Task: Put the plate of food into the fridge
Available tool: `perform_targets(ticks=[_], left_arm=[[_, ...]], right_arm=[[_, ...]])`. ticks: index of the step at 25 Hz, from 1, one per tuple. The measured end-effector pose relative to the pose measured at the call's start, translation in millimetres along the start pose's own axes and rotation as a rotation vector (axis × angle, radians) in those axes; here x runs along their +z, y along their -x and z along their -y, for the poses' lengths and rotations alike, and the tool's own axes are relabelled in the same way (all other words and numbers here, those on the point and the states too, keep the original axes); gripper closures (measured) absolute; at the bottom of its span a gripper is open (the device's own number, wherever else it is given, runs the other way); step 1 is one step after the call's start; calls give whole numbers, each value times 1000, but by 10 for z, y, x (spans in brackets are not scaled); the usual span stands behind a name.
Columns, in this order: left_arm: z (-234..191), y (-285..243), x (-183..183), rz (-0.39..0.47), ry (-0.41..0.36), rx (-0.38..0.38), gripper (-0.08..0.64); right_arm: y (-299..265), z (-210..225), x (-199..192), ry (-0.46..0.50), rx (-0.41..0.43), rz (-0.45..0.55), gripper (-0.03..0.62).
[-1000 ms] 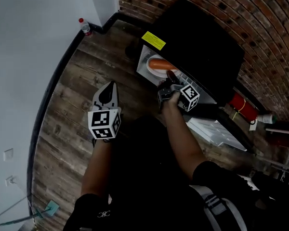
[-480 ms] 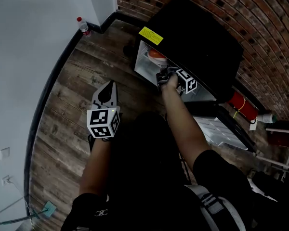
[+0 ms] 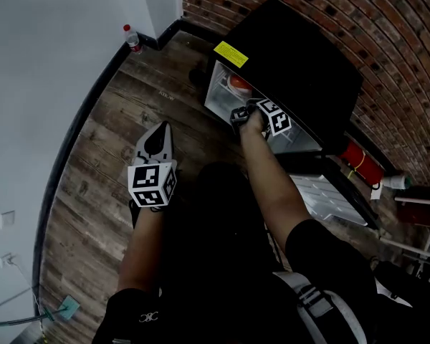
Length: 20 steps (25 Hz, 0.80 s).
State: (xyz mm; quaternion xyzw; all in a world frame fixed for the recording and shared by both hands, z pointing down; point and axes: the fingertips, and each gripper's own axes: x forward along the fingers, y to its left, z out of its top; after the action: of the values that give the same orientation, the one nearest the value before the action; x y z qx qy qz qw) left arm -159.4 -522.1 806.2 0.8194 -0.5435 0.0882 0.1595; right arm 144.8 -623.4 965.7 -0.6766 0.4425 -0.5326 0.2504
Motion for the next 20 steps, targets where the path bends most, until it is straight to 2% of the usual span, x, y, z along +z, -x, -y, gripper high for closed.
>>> perform_targets(ticks=[3, 5, 8, 13, 14, 17, 20], left_arm=[[1, 36, -13, -7, -6, -5, 569], [6, 44, -22, -10, -15, -12, 569], [3, 48, -35, -19, -14, -27, 569], [7, 40, -96, -31, -10, -41, 569], [19, 36, -106, -33, -11, -46, 569], [49, 9, -146, -46, -14, -57, 569], [56, -23, -160, -50, -6, -60, 569]], right_arm=[[36, -6, 74, 79, -22, 50, 448], [88, -4, 192, 166, -37, 109, 439], [147, 48, 259, 327, -102, 148, 416], [190, 89, 206, 618, -213, 158, 403], [206, 94, 218, 665, -241, 166, 383], [281, 65, 288, 761, -282, 198, 373], [394, -1, 294, 810, -252, 194, 388]])
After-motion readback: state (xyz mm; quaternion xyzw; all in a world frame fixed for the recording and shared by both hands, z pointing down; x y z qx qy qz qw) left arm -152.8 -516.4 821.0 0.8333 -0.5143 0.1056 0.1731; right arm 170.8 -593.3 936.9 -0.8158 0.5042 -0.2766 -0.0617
